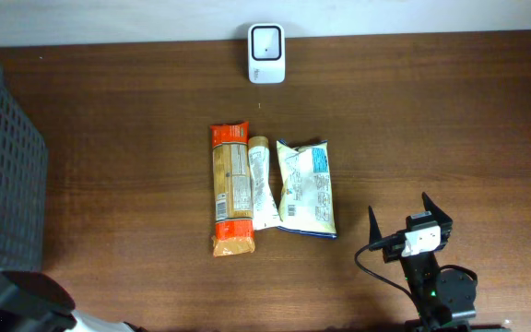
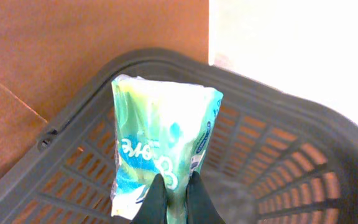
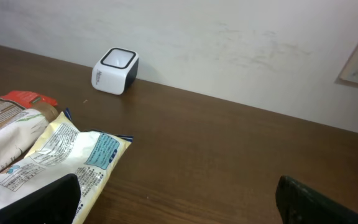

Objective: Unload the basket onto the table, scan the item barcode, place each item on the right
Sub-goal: 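Reach the left gripper into the basket and grasp the green tissue pack, then set the green tissue pack on the table left of the package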

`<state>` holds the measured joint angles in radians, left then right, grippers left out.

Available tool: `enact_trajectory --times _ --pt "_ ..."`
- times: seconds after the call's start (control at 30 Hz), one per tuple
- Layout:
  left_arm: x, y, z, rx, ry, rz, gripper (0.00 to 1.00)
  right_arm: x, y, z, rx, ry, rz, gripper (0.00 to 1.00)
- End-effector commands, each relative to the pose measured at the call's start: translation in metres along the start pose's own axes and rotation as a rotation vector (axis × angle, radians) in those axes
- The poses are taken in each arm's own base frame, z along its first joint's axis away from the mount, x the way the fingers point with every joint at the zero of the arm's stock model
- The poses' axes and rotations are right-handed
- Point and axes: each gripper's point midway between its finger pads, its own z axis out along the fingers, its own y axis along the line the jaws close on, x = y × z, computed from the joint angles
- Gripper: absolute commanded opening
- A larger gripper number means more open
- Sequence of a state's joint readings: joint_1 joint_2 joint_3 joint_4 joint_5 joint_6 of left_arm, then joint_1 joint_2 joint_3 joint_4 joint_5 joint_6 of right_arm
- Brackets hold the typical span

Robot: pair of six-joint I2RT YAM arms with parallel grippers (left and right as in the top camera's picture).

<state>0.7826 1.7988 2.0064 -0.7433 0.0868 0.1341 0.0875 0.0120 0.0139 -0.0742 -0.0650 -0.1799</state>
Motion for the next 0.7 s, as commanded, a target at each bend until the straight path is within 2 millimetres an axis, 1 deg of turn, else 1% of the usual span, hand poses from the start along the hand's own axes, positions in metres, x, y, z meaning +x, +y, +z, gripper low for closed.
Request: enact_trajectory --times 0.0,0.07,0.17,0.23,0.27,0.3,0.37,0.43,0.47,0.53,0.57,0.67 --pt "-0.027 -0.025 -0.039 0.077 -0.09 -0.044 0.0 0.003 0.0 0.0 -0.002 0.003 0.005 0.99" --pt "-0.037 -0.039 -0.054 0.1 -0.123 -0.03 0.0 0.003 0.0 0.0 -0.002 0.003 0.005 0.99" --pt "-0.046 -0.068 -0.075 0.152 -0.154 0.001 0.0 0.003 0.0 0.0 -0.002 0.003 0.005 0.99" --pt "-0.044 -0.097 -0.089 0.208 -0.148 0.028 0.0 0.003 0.0 0.0 -0.002 0.003 0.005 0.99" --pt "-0.042 -0.107 -0.093 0.229 -0.138 0.038 0.0 0.003 0.0 0.0 -0.002 0.003 0.005 0.99" --pt "-0.035 -0.122 -0.098 0.26 -0.115 0.053 0.0 0.003 0.0 0.0 -0.002 0.003 0.005 0.99" --pt "-0.017 -0.149 -0.105 0.317 -0.044 0.083 0.0 0.003 0.0 0.0 -0.002 0.003 0.005 0.99" --pt "0.007 -0.175 -0.11 0.371 0.043 0.117 0.0 0.003 0.0 0.0 -0.002 0.003 0.005 0.99" --pt "0.021 -0.193 -0.113 0.408 0.09 0.143 0.0 0.003 0.0 0.0 -0.002 0.003 0.005 0.99" --pt "0.045 -0.222 -0.117 0.467 0.157 0.191 0.0 0.003 0.0 0.0 -0.002 0.003 0.005 0.99" --pt "0.053 -0.231 -0.119 0.484 0.175 0.206 0.0 0.003 0.0 0.0 -0.002 0.003 0.005 0.99" --pt "0.111 -0.276 -0.123 0.561 0.321 0.291 0.0 0.003 0.0 0.0 -0.002 0.003 0.005 0.99"
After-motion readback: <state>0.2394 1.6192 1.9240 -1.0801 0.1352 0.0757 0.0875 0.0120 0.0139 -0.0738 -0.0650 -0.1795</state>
